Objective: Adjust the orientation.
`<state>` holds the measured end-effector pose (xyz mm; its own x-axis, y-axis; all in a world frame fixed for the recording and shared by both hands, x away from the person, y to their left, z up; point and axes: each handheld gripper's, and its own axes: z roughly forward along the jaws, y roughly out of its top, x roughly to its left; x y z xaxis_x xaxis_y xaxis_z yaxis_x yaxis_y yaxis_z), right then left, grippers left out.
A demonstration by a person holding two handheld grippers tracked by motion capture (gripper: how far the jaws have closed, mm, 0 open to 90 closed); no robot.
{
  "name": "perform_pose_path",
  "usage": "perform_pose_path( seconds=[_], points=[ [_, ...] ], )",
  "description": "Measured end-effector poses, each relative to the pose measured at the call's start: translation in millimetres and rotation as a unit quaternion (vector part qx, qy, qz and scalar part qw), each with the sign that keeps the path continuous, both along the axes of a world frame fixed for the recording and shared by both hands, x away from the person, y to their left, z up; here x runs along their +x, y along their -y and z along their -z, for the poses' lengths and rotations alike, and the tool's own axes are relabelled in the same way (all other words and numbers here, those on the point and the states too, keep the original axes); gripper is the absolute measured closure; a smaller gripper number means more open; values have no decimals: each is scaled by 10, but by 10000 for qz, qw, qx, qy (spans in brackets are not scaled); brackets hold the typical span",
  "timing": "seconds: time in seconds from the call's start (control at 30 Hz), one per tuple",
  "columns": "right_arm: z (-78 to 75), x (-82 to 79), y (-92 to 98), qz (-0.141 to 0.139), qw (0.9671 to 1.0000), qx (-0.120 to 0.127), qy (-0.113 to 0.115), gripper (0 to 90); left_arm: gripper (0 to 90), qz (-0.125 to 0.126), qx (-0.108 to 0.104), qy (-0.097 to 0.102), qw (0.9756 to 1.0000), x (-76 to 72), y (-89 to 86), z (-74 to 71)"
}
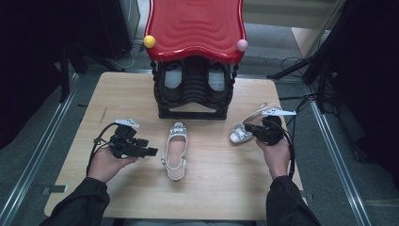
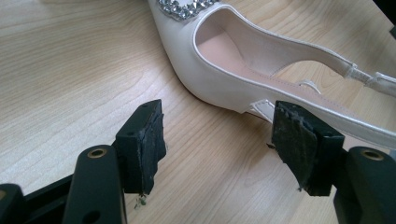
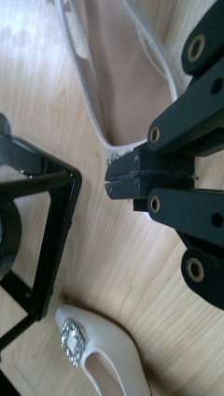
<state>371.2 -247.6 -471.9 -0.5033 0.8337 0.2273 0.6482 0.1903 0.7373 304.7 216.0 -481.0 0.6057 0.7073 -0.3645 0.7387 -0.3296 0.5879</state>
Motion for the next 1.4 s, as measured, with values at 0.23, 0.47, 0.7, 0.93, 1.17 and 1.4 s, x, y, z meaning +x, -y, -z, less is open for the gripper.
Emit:
perform_pose_path(
  seconds=[0.23, 0.47, 0.7, 0.93, 1.17, 1.4],
  points=[
    [92, 109, 69, 173, 9997, -62, -156, 900, 348, -25, 32, 15, 10000, -30, -21, 6],
    [173, 190, 96, 263, 9991, -118, -302, 900, 348, -42, 48, -19, 10000, -45, -39, 15],
    [248, 222, 139, 405, 9983, -58, -413, 900, 346, -28, 64, -18, 10000, -42, -37, 20],
    [303, 214, 217, 610, 9966, -158, -529, 900, 346, -43, 46, 7, 10000, -30, -45, 13],
    [290, 175, 271, 604, 9969, -171, -467, 900, 346, 1, 38, 12, 10000, -3, -14, 15],
    [281, 131, 332, 705, 9965, -48, -442, 900, 346, 92, 48, 4, 9999, 36, 40, 15]
  ],
)
